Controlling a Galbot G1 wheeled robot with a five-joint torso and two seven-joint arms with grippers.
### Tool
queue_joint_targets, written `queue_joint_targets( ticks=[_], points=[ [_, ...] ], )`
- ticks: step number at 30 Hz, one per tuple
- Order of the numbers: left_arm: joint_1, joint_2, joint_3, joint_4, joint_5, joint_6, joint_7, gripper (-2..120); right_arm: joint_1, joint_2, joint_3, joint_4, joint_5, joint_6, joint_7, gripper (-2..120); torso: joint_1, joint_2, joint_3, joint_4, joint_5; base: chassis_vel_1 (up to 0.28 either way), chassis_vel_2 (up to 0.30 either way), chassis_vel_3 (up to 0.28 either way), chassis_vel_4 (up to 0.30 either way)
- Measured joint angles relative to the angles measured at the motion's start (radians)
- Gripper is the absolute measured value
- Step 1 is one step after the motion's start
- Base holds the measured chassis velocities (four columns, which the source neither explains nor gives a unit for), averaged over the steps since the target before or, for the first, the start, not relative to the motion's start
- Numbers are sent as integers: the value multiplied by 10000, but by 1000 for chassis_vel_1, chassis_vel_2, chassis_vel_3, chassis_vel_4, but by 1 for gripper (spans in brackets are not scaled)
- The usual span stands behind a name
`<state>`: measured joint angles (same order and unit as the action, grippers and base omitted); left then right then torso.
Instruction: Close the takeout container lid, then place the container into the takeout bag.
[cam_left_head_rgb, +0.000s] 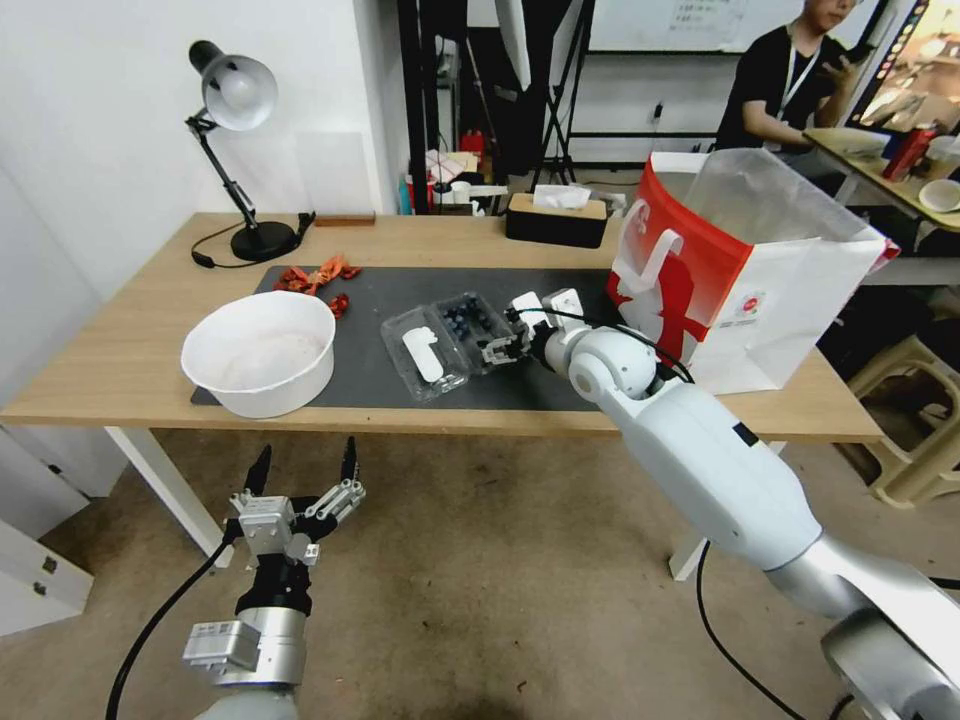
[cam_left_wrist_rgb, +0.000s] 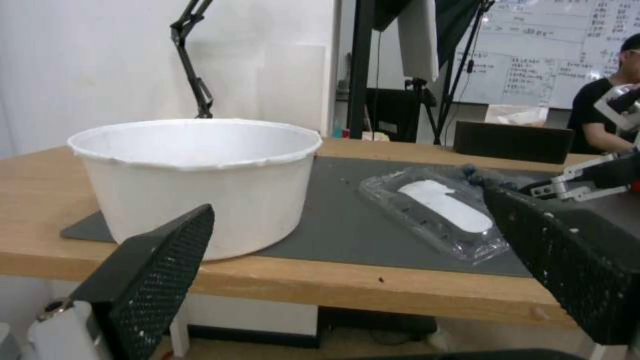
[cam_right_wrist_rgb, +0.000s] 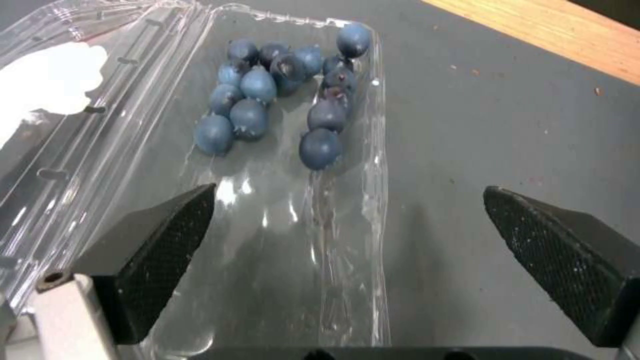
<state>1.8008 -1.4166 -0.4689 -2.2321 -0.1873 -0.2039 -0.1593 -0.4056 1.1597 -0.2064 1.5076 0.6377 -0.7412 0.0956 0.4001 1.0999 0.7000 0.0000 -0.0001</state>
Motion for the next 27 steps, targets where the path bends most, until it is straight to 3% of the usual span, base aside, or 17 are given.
queue_joint_targets(
  ticks=[27],
  points=[
    [-6,53,-12,-17,7,-89,-36,100,208,-421,-293,-91,703,53,217,100,-2,1,0,0,1,0,0,0,0]
  ],
)
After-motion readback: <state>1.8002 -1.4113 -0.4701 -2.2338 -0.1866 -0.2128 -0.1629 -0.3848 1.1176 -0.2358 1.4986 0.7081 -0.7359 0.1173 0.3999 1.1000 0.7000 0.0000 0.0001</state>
